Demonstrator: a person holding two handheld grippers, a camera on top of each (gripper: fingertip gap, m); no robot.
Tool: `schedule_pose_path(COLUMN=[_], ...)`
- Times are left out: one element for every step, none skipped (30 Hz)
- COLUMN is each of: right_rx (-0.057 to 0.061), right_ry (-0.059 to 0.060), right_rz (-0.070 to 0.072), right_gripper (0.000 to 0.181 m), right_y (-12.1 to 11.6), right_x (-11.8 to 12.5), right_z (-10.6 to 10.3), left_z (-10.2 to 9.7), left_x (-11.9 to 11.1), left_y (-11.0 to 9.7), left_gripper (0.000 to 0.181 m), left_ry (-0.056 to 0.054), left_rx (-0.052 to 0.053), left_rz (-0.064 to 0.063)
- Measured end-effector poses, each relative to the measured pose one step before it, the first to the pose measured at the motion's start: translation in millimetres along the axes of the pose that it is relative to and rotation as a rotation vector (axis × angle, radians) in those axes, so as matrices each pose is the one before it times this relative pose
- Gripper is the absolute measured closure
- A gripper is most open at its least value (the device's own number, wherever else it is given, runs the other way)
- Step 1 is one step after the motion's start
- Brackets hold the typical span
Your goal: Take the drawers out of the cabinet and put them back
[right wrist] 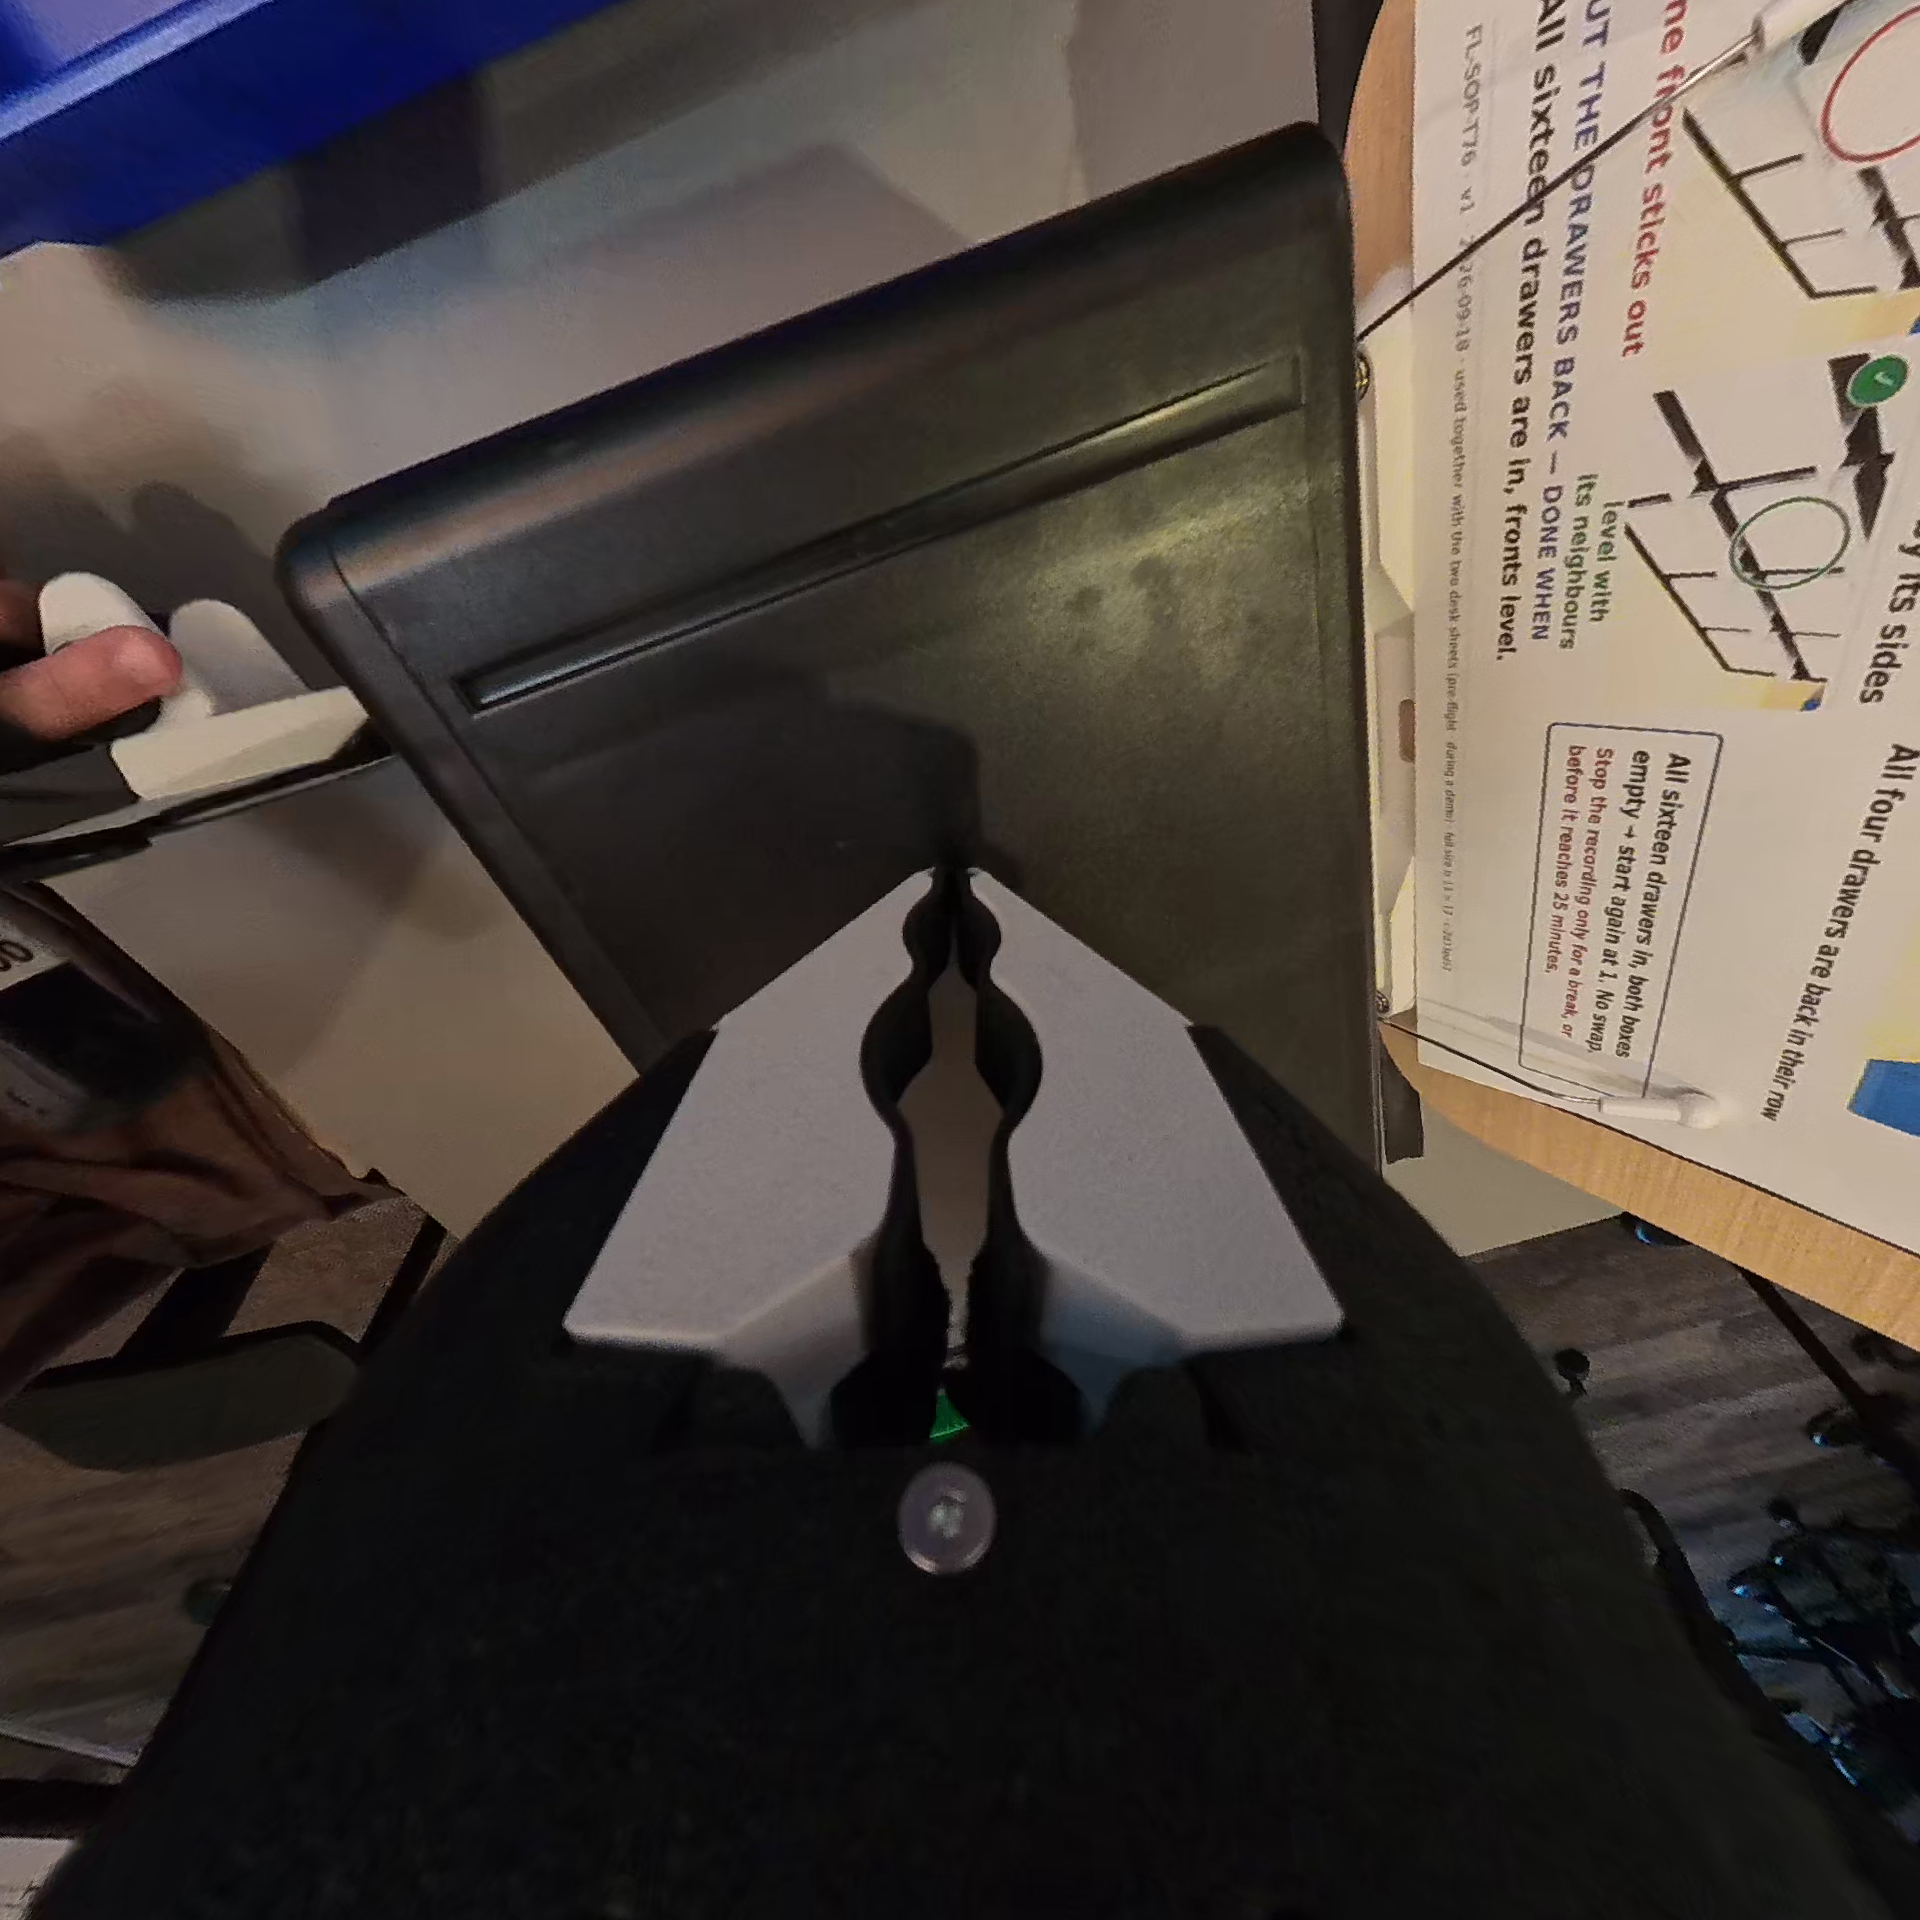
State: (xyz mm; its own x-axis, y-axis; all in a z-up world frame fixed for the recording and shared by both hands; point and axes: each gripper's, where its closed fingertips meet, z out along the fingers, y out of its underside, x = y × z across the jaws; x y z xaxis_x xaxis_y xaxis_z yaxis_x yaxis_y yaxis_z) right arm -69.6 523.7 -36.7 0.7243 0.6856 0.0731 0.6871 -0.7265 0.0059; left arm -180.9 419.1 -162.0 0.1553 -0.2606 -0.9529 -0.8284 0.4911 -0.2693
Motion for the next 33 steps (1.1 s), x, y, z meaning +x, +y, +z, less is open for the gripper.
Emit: schedule_pose_path(right_rx=[-0.0006, -0.0015, -0.0018, -0.0024, -0.0015, -0.0014, -0.0018, -0.0011, -0.0014, -0.0007, -0.0002, -0.0004, -0.0010, -0.0015, -0.0016, -0.0015, -0.0008, 0.0004, 0.0014, 0.0026, 0.0037, 0.0047, 0.0054, 0.0066, 0.0077, 0.0085, 0.0089, 0.0079, 0.0065, 0.0038, 0.0001, -0.0038, -0.0070], right_ry=[0.0042, 0.0042, 0.0022, 0.0007, -0.0001, -0.0008, -0.0001, 0.0003, -0.0003, -0.0013, -0.0026, -0.0023, -0.0012, -0.0001, 0.0010, 0.0020, 0.0024, 0.0009, -0.0012, -0.0024, -0.0032, -0.0038, -0.0047, -0.0052, -0.0058, -0.0058, -0.0051, -0.0047, -0.0027, -0.0010, 0.0008, 0.0030, 0.0038], right_rz=[-0.0019, -0.0024, 0.0004, 0.0019, 0.0010, 0.0025, 0.0012, 0.0001, 0.0006, 0.0004, 0.0022, 0.0025, 0.0020, 0.0008, 0.0008, -0.0002, -0.0005, 0.0008, 0.0028, 0.0029, 0.0024, 0.0025, 0.0033, 0.0037, 0.0047, 0.0044, 0.0048, 0.0051, 0.0029, 0.0013, 0.0005, -0.0027, -0.0042], right_gripper=[0.181, 0.181, 0.181, 0.181, 0.181, 0.181, 0.181, 0.181, 0.181, 0.181, 0.181, 0.181, 0.181, 0.181, 0.181, 0.181, 0.181, 0.181, 0.181, 0.181, 0.181, 0.181, 0.181, 0.181, 0.181, 0.181, 0.181, 0.181, 0.181, 0.181, 0.181, 0.181, 0.181], right_y=[-0.04, -0.05, -0.03, 0.11, -0.01, 0.04, -0.04, -0.05, 0.04, -0.05, 0.09, -0.04, 0.06, 0.06, -0.06, 0.08, -0.08, 0.02, 0.08, -0.03, -0.04, -0.04, -0.02, 0.01, 0.06, -0.06, 0.03, 0.08, 0.03, 0.01, 0.06, 0.01, -0.01], right_x=[0.01, 0.04, -0.02, 0.02, -0.03, 0.00, 0.03, -0.04, 0.04, -0.07, -0.02, 0.00, -0.11, 0.06, -0.08, 0.00, 0.01, 0.00, -0.05, -0.01, -0.07, -0.02, -0.05, -0.06, 0.03, -0.10, -0.02, -0.04, -0.07, -0.03, 0.01, -0.01, 0.09], right_z=[0.00, -0.07, 0.05, 0.04, 0.00, -0.08, 0.08, 0.01, 0.01, -0.04, 0.03, 0.01, 0.04, 0.00, -0.03, 0.06, 0.01, 0.02, -0.07, 0.03, 0.01, 0.09, 0.05, 0.03, -0.10, 0.04, 0.04, -0.04, 0.04, -0.05, 0.00, -0.07, 0.01], left_z=[-1.24, -2.22, -2.89, -2.49, -1.69, -0.60, 0.96, 2.12, 3.24, 4.37, 6.29, 7.16, 7.03, 6.03, 4.86, 3.58, 2.63, 1.71, 0.73, 0.26, -0.11, -0.53, -1.31, -1.40, -0.78, -0.32, -0.27, -0.17, -0.28, -0.52, -1.08, -1.63, -2.41], left_x=[2.11, 1.33, 2.10, 1.86, 2.31, 1.81, -1.50, -3.76, -3.37, -2.27, -1.38, 0.41, 2.11, 1.69, 2.36, 1.28, 0.48, 0.29, -0.54, 0.49, -0.87, -0.66, -0.61, 0.03, -1.41, -2.71, -2.04, -1.40, -0.68, -0.41, -0.18, -0.04, 0.36], left_y=[0.91, -0.71, -1.72, -1.72, -1.88, -2.27, -3.02, -3.57, -4.00, -2.79, 0.11, 2.46, 3.14, 2.62, 1.71, 0.21, -0.54, -0.53, -0.97, -0.26, -0.14, -0.19, -0.72, -1.19, -1.20, -1.20, -1.39, -0.69, 0.27, 0.34, 0.69, 1.05, 1.49], left_gripper=[0.146, 0.138, 0.126, 0.118, 0.110, 0.099, 0.089, 0.083, 0.081, 0.080, 0.079, 0.075, 0.074, 0.074, 0.074, 0.076, 0.077, 0.080, 0.083, 0.085, 0.087, 0.088, 0.091, 0.096, 0.099, 0.102, 0.109, 0.113, 0.113, 0.114, 0.114, 0.114, 0.114], left_ry=[0.0172, 0.0160, 0.0276, 0.0307, 0.0412, 0.0442, 0.0281, 0.0182, 0.0175, 0.0157, 0.0108, 0.0147, 0.0191, 0.0099, 0.0131, 0.0041, -0.0019, -0.0030, -0.0075, 0.0023, -0.0029, 0.0000, 0.0004, 0.0058, -0.0047, -0.0119, -0.0069, -0.0008, 0.0025, 0.0027, 0.0017, 0.0013, 0.0016], left_rx=[-0.0101, -0.0023, -0.0022, -0.0058, -0.0107, -0.0115, -0.0086, -0.0047, 0.0011, -0.0016, -0.0139, -0.0241, -0.0253, -0.0193, -0.0124, -0.0028, 0.0029, 0.0044, 0.0073, 0.0034, 0.0022, 0.0032, 0.0074, 0.0102, 0.0067, 0.0037, 0.0063, 0.0033, -0.0002, 0.0003, -0.0024, -0.0054, -0.0062], left_rz=[-0.0392, -0.0665, -0.0981, -0.1287, -0.1438, -0.1447, -0.1388, -0.1298, -0.1106, -0.0837, -0.0649, -0.0522, -0.0375, -0.0338, -0.0249, -0.0145, -0.0043, 0.0060, 0.0018, -0.0016, -0.0067, -0.0054, -0.0037, 0.0032, 0.0057, 0.0075, 0.0065, 0.0012, -0.0039, -0.0016, 0.0031, 0.0023, -0.0003])
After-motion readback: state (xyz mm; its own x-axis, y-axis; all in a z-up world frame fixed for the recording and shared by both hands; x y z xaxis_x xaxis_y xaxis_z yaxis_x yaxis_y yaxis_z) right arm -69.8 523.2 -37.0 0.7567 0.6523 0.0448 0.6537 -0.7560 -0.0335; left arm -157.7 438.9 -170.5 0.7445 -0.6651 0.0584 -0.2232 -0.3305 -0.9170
